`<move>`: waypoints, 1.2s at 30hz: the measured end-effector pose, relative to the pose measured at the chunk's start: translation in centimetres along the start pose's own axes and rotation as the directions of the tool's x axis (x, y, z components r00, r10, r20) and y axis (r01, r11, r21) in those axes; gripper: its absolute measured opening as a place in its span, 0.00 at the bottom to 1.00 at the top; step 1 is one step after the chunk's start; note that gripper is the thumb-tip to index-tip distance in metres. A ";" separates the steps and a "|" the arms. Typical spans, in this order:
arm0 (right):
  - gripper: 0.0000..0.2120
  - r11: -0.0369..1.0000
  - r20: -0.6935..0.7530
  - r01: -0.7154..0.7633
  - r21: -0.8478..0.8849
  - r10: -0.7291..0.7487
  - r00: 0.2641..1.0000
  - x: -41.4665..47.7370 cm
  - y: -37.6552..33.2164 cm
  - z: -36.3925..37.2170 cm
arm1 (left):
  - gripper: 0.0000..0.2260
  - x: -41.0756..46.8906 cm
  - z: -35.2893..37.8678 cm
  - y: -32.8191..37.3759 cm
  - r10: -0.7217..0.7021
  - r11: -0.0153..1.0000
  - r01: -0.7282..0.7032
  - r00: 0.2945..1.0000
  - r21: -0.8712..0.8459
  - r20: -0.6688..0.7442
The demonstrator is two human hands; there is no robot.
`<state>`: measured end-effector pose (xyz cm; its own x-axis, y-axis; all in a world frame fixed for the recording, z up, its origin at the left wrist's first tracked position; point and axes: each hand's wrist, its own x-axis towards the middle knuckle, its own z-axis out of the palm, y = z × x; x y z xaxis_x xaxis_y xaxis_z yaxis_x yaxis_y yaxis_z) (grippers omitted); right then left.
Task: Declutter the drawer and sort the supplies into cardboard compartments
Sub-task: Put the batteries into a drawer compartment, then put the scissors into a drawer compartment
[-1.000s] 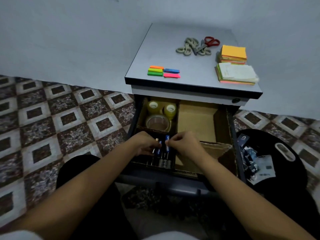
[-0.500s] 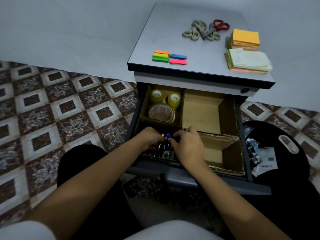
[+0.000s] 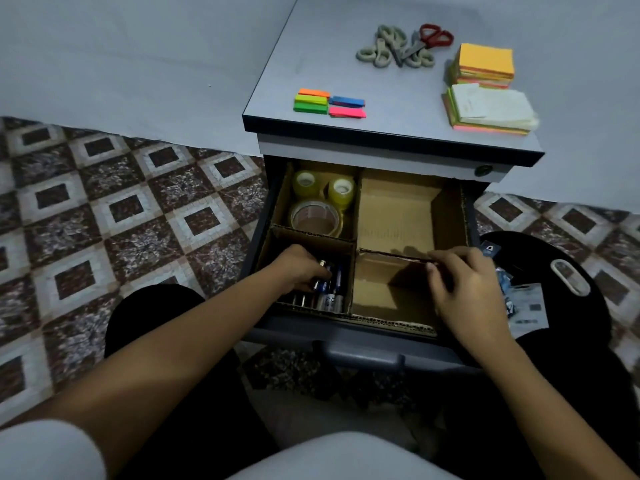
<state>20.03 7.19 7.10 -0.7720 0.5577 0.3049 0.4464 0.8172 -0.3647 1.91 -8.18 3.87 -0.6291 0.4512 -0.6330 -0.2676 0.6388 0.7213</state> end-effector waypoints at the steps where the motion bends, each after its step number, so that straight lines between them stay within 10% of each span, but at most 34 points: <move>1: 0.12 0.999 -0.005 -0.007 -0.037 0.007 1.000 0.0 0.9 0.1 | 0.09 0.0 0.0 0.2 0.004 1.000 -0.004 1.000 0.000 -0.002; 36: 0.20 0.996 0.067 0.010 -0.090 -0.004 0.998 -0.1 2.8 2.6 | 0.11 -2.6 -0.7 1.0 0.385 0.827 -0.265 0.910 0.496 -0.156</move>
<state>20.21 9.06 3.71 -0.8025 0.5433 0.2466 0.4772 0.8325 -0.2813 2.73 -9.10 6.42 -0.7890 0.5594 -0.2541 0.3075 0.7176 0.6249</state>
